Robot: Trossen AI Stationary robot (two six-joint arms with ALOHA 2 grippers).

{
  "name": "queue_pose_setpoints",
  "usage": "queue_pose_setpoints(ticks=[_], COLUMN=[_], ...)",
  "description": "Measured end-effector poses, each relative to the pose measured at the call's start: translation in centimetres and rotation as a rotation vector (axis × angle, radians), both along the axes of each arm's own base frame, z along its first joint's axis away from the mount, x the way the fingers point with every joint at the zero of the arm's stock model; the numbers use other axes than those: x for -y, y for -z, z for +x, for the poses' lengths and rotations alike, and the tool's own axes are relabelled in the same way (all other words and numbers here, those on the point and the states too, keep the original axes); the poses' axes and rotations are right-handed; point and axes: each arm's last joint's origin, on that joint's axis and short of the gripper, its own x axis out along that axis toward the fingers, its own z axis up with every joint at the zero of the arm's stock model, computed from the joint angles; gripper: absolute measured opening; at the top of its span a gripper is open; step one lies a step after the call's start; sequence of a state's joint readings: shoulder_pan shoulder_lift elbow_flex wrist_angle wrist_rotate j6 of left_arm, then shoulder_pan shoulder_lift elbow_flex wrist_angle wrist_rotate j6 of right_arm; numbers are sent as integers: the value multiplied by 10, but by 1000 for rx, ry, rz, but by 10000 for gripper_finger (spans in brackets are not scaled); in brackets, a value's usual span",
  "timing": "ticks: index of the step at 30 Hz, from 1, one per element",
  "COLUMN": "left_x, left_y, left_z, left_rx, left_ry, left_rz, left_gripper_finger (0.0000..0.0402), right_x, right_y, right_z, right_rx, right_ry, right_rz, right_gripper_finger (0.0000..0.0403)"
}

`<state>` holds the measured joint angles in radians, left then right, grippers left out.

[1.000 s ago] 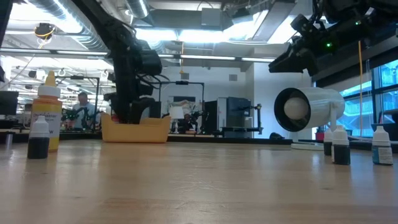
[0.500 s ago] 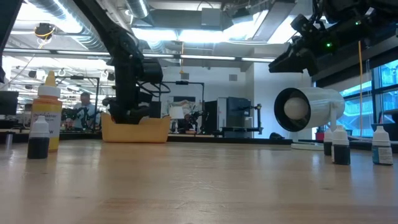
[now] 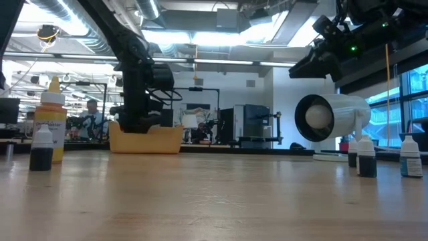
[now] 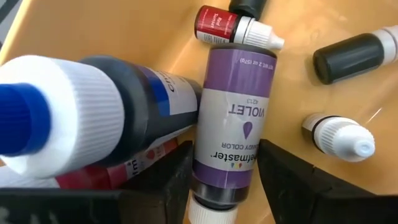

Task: Pick & Place food coloring
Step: Put the large purple food coloring bottle into the yellow bin

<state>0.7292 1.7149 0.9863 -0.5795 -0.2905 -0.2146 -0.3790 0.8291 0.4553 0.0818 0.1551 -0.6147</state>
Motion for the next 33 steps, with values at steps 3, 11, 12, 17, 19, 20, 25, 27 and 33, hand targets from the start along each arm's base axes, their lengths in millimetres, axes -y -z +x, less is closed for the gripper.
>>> queue_pose_setpoints(ticks=[3,11,12,17,19,20,25,27,33], left_x=[0,0,0,-3,-5,-5,-6,-5,10], left_y=[0,0,0,-11,-19,-23,-53,-65,-95], left_z=[0,0,0,4,6,9,13,14,29], left_rx=[-4,-16,-19,-20,-14,-11,2,5,17], left_ry=[0,1,6,22,40,50,79,97,351], left_rz=[4,16,16,20,31,37,59,67,98], left_gripper_finger=[159,135,135,133,133,133,133,133,133], right_x=[0,0,0,0,0,0,0,0,0], right_y=[0,0,0,0,0,0,0,0,0], right_z=[0,0,0,0,0,0,0,0,0], right_rx=[0,-1,-1,-5,-5,-6,-6,-6,-7], right_ry=[0,0,0,-3,-3,-3,-3,-2,-4], right_rz=[0,0,0,-8,-9,-9,-9,-9,-12], right_gripper_finger=[173,173,173,173,173,173,173,173,173])
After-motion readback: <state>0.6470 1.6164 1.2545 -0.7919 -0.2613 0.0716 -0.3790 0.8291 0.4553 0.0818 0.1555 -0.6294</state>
